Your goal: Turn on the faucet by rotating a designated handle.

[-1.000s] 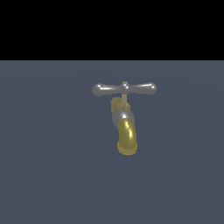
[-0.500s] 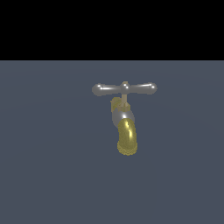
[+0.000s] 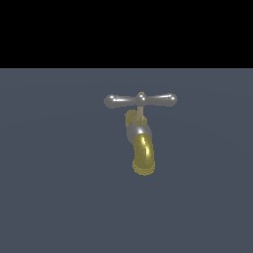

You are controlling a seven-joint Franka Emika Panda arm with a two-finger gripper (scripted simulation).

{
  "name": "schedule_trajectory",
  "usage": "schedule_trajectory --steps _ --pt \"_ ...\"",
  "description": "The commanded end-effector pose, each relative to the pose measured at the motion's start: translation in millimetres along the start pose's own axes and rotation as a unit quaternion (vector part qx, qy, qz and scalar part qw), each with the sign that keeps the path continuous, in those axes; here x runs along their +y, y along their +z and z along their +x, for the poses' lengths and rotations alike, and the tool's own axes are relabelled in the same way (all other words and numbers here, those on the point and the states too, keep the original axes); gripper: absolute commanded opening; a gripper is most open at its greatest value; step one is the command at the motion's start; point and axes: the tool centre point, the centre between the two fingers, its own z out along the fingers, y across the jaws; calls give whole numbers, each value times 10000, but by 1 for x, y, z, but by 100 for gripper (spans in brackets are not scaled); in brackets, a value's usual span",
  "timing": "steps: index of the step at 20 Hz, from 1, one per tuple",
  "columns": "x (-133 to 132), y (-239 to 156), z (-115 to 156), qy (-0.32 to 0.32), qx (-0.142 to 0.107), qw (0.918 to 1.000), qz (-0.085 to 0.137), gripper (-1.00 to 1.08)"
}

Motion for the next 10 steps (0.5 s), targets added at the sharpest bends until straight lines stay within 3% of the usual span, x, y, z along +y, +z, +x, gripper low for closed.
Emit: schedule_trajectory --steps 1,10 --pt "10 9 1 -293 5 9996 -16 -100" --pt "44 42 10 -1315 23 9913 -68 -100"
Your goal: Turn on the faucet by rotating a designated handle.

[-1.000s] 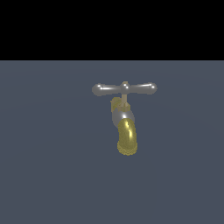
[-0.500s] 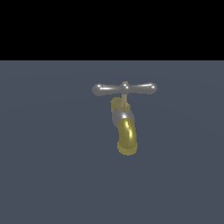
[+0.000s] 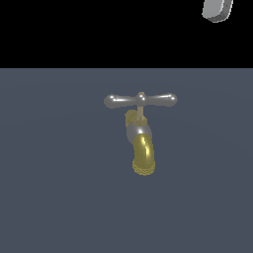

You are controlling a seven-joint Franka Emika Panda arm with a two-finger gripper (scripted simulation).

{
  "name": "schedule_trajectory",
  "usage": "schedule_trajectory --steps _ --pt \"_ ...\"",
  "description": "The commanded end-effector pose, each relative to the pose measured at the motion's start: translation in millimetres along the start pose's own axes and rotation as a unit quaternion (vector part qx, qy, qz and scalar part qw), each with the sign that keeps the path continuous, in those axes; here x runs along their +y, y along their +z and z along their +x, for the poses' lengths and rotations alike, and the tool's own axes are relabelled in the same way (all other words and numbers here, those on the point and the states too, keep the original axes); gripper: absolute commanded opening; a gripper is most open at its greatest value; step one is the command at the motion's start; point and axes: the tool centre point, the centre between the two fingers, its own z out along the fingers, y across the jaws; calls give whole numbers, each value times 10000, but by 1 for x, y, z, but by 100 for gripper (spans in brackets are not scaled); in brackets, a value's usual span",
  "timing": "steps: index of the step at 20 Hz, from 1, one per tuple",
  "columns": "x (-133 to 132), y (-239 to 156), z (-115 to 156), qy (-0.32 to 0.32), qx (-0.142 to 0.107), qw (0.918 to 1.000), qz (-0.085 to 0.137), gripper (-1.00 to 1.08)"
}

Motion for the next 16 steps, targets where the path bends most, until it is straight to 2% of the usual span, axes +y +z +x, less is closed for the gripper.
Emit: schedule_trajectory --steps 1,8,16 --pt "10 9 1 -293 4 9996 -18 -100" --pt "37 35 8 -1082 16 9941 -61 -100" --pt "65 62 20 -1945 28 9808 -110 -100"
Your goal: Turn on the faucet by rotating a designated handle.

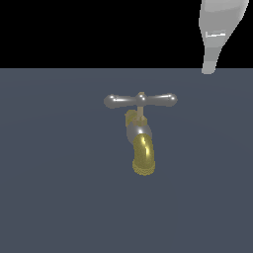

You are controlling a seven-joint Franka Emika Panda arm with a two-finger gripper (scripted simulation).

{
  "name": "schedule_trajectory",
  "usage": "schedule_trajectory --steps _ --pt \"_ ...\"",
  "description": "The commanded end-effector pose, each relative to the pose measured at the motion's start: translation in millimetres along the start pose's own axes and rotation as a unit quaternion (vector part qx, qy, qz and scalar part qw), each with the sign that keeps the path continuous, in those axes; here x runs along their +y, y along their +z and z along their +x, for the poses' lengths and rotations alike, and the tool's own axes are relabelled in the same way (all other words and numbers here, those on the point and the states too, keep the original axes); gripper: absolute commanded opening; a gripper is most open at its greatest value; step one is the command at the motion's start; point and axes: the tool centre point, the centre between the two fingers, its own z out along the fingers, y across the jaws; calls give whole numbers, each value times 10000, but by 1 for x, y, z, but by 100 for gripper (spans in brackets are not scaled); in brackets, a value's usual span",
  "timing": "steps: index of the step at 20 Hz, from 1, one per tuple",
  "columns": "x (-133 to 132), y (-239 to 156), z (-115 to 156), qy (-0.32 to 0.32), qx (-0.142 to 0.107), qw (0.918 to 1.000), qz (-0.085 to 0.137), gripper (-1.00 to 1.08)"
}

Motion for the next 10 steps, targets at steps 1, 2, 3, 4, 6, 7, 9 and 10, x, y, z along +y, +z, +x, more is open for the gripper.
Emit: schedule_trajectory --steps 1,2,3,4,6,7,9,10 --pt "10 9 1 -274 2 9996 -19 -100" --pt "13 12 2 -379 3 9993 -25 -100" --pt "17 15 3 -482 5 9988 -31 -100" --pt "20 19 3 -584 6 9983 -36 -100" --pt "27 25 5 -785 10 9969 -47 -100" --pt "31 28 6 -884 12 9961 -53 -100" --pt "37 34 9 -1077 15 9942 -63 -100" --pt "41 37 10 -1172 17 9931 -68 -100"
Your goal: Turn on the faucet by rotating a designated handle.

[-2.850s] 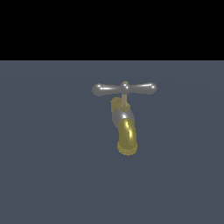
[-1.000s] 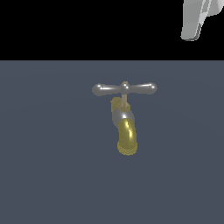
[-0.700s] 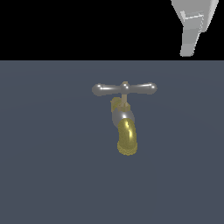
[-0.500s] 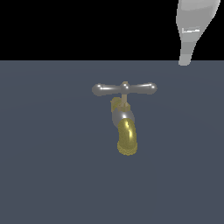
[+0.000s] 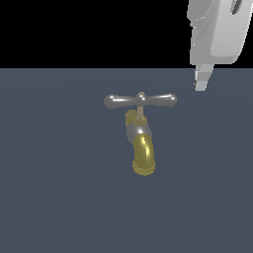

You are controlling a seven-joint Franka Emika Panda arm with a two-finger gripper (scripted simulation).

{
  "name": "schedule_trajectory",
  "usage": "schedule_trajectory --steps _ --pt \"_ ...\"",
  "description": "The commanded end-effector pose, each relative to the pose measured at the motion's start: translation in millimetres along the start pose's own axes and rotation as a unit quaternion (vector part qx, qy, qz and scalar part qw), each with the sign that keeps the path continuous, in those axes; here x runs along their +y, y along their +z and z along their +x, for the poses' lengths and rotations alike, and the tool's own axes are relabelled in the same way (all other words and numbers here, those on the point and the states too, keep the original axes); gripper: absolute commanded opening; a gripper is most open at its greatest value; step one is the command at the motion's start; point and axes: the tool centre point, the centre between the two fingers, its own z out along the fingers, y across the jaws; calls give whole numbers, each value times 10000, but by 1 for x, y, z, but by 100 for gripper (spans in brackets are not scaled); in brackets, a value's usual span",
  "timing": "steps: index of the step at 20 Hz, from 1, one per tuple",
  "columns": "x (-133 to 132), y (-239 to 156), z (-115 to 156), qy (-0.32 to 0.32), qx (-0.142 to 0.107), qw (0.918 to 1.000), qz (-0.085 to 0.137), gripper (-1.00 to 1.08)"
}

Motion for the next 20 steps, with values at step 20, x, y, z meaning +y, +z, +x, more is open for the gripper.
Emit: schedule_trajectory --steps 20 --pt "58 54 22 -1713 69 9852 -76 -100"
